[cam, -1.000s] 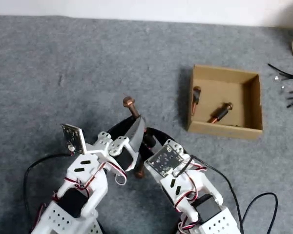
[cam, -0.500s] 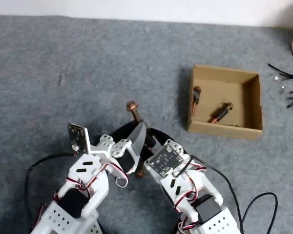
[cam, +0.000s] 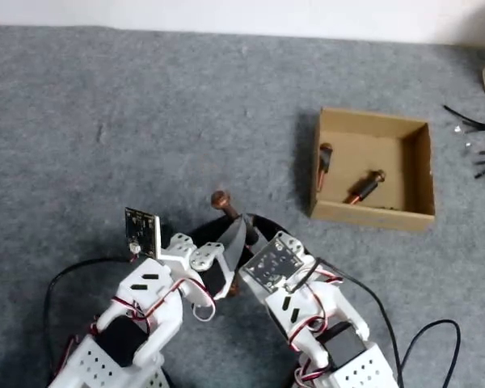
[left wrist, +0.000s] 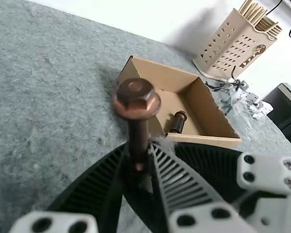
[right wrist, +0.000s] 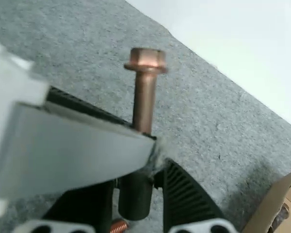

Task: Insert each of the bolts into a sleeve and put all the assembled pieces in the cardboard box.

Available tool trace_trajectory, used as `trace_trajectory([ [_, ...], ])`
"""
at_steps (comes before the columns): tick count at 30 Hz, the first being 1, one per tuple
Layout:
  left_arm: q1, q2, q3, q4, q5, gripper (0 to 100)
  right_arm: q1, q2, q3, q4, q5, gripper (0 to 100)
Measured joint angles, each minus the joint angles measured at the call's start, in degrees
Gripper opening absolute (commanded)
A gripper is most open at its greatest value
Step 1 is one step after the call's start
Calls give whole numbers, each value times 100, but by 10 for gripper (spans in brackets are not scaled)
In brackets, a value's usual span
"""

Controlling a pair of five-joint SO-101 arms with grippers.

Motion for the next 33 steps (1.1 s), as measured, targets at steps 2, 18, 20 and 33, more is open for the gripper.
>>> trace_trajectory([
  [2,26,0,0,0,0,8,9,0,0,0,0,5],
  [18,-18,53,26,97,-246,427,158,-26,-9,-9,0,5],
  [20,-105,62,26,97,-220,425,158,-44,-9,-9,0,5],
  [33,-2558,70,-53,-422,1442,425,132,-44,-9,-97,0,5],
])
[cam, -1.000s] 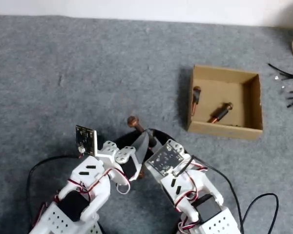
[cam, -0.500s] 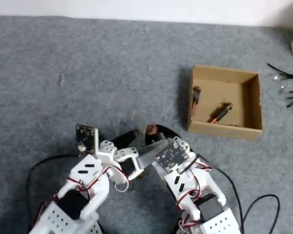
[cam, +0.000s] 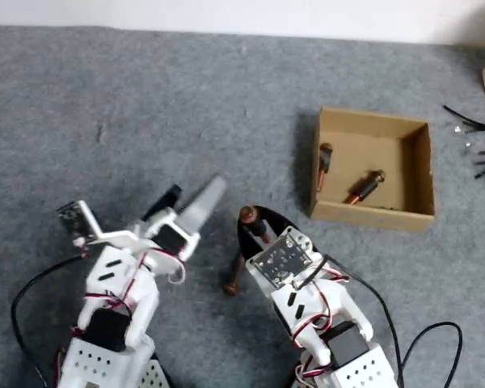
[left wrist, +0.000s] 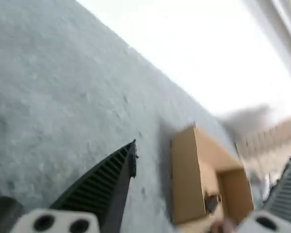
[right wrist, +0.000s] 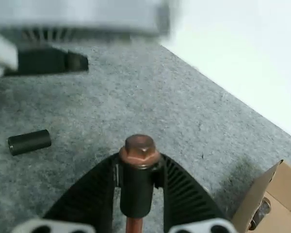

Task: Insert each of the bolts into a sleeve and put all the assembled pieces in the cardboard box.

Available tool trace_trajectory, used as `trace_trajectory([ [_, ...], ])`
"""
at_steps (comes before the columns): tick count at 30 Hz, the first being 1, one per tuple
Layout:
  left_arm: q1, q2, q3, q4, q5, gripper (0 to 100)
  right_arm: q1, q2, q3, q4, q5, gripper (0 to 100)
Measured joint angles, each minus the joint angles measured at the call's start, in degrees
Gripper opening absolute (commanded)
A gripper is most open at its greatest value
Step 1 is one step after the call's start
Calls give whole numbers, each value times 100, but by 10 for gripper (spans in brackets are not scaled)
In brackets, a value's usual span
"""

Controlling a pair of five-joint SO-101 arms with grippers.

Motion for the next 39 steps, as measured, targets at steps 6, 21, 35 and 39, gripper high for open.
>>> trace_trajectory([
  [6,-246,0,44,-185,-343,425,202,0,0,0,0,5],
  [21,325,0,53,668,-2637,241,809,0,0,0,0,5],
  [35,-774,0,53,281,-2752,12,1723,0,0,0,0,5],
  [39,-1222,0,44,624,-4018,10,2163,0,0,-53,-484,5],
])
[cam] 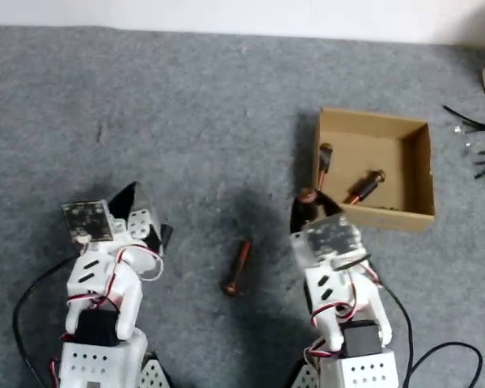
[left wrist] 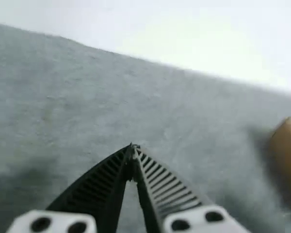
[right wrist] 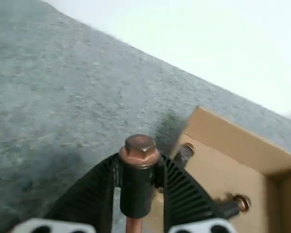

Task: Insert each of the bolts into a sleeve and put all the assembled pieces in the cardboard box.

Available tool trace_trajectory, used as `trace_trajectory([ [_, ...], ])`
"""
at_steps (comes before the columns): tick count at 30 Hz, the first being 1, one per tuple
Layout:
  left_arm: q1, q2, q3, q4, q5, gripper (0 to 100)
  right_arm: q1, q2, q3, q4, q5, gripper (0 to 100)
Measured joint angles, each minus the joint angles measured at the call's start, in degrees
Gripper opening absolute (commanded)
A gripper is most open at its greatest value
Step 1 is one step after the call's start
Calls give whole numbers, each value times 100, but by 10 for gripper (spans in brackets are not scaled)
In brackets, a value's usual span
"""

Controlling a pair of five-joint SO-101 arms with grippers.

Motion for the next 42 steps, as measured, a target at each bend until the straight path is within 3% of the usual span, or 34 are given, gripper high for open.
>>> trace_trajectory([
  [3,53,0,-26,413,-853,10,457,0,0,-510,-651,5],
  [12,105,0,-26,484,-1081,13,651,1037,9,-1187,-888,5],
  [19,105,0,-26,466,-1081,14,668,4026,-1468,-2031,-1090,5],
  [26,123,0,-9,334,-1099,14,1284,7191,-3455,-2655,-2919,5],
  [31,123,0,-9,290,-1099,14,1741,8800,-4299,-2716,-3622,11],
  [33,123,0,-9,290,-1099,14,1802,9310,-4484,-2716,-3701,50],
  [38,211,0,-9,290,-1108,14,1776,9978,-4826,-2716,-3481,316],
  [42,229,0,-9,290,-1108,14,1793,9960,-4958,-2725,-3358,320],
])
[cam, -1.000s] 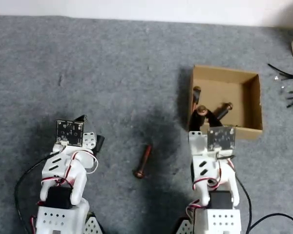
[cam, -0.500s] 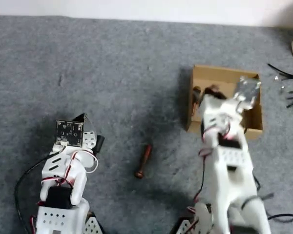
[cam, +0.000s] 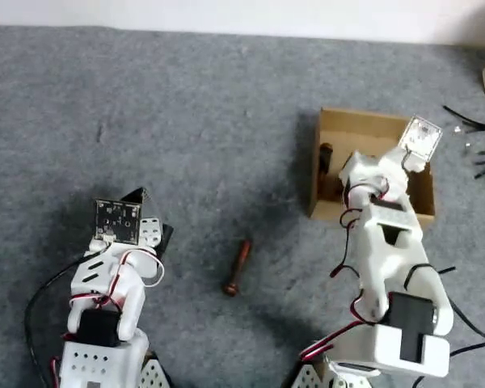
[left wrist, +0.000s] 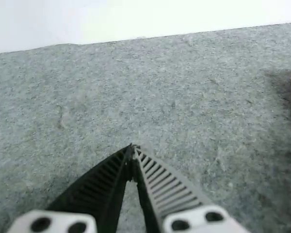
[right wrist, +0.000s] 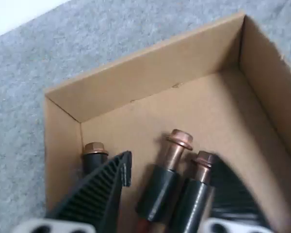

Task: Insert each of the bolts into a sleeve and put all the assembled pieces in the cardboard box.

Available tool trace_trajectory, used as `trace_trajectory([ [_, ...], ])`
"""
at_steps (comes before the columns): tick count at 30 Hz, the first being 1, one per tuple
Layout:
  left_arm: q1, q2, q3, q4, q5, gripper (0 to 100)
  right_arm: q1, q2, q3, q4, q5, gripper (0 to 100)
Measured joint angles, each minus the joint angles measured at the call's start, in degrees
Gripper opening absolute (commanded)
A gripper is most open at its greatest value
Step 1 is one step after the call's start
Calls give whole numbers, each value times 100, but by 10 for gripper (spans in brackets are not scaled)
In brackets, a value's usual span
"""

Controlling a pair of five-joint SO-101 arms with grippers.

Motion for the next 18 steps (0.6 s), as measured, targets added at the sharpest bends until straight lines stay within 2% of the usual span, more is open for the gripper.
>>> trace_trajectory([
  [5,0,0,0,0,0,14,-35,-712,343,105,26,283],
  [7,0,0,0,0,0,14,-273,-1310,712,343,26,273],
  [10,0,0,0,0,0,14,-1020,-2462,1415,853,114,270],
  [15,-62,0,0,0,0,14,-2716,-4378,2620,1538,1160,269],
  [18,-211,0,0,0,9,14,-3560,-5196,3147,1943,1503,269],
])
